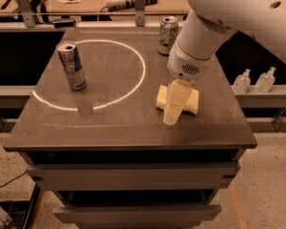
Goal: Move sponge near redbull can
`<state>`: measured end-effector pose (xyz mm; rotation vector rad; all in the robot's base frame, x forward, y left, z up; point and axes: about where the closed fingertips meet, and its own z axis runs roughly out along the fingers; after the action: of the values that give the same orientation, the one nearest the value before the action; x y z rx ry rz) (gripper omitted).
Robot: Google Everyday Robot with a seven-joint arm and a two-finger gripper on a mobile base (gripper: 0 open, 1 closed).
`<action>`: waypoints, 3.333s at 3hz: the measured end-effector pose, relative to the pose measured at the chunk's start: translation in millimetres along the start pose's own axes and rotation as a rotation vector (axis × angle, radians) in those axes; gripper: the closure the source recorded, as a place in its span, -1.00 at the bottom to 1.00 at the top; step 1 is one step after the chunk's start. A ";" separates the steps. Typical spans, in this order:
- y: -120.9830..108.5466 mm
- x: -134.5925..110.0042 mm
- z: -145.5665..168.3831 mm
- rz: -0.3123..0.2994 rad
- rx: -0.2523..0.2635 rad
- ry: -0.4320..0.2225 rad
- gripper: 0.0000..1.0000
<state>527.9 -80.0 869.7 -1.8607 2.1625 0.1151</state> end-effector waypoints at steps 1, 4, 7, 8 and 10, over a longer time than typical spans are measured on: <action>-9.4 10.7 13.0 0.023 -0.016 0.011 -1.00; -20.2 18.8 34.7 0.042 -0.035 0.017 -0.20; -16.7 -43.2 0.0 0.064 -0.059 -0.184 1.00; -11.0 -86.1 -7.3 0.122 -0.102 -0.336 1.00; -3.0 -168.9 -16.9 0.102 -0.115 -0.529 1.00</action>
Offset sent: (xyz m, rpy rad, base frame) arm 0.0229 -0.0217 -0.0411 -0.0278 0.0642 -0.0619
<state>549.6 76.9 931.1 -1.5461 1.9016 0.6831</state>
